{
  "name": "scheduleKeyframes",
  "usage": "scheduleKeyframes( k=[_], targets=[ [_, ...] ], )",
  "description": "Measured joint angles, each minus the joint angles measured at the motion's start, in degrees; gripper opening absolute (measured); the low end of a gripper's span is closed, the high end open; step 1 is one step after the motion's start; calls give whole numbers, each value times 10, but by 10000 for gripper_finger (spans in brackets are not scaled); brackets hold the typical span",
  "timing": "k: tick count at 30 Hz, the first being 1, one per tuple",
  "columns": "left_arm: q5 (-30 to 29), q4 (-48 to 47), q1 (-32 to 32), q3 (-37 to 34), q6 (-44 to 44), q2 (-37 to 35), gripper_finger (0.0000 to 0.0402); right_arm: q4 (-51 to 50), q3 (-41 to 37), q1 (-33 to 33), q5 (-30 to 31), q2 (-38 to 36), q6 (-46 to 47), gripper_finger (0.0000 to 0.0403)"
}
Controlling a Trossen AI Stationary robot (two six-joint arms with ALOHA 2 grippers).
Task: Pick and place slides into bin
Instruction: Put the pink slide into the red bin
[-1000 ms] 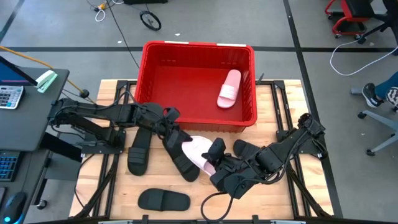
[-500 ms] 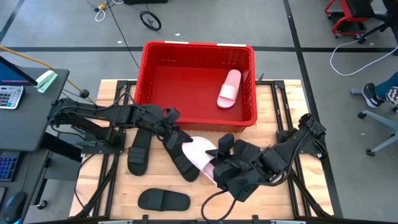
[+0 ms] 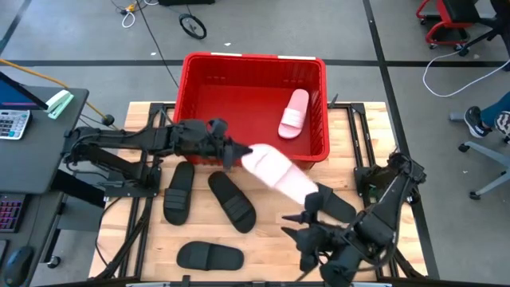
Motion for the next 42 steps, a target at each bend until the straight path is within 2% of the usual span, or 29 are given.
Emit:
scheduleKeyframes(
  k=[4,7,10,13,15,18,21,23,26,30,38,42],
  targets=[
    [-115,1,39,0,9,0,31,0,0,16,-1,0,70,132],
    [-231,18,62,0,24,0,31,0,0,25,-4,0,103,130],
    [-341,41,79,0,23,1,31,0,0,33,-5,0,105,130],
    [-411,45,95,1,19,10,31,-1,0,34,-6,0,94,130],
    [-421,47,104,1,11,25,31,-5,0,34,-1,0,65,130],
    [-422,37,108,1,7,72,31,-17,0,26,49,0,-7,130],
    [-436,41,115,0,-50,134,30,-37,-1,11,117,-2,-70,130],
    [-441,74,124,0,-83,168,30,-47,-1,-3,138,-6,-86,130],
    [-481,108,137,0,-108,207,30,-67,-1,-20,144,-17,-84,130],
    [-502,110,156,0,-144,242,30,-101,-1,-34,139,-34,-51,130],
    [-483,114,164,0,-234,314,30,-112,-1,-44,137,-89,18,130],
    [-474,156,161,0,-283,345,30,-112,-1,-41,129,-122,21,130]
  ],
)
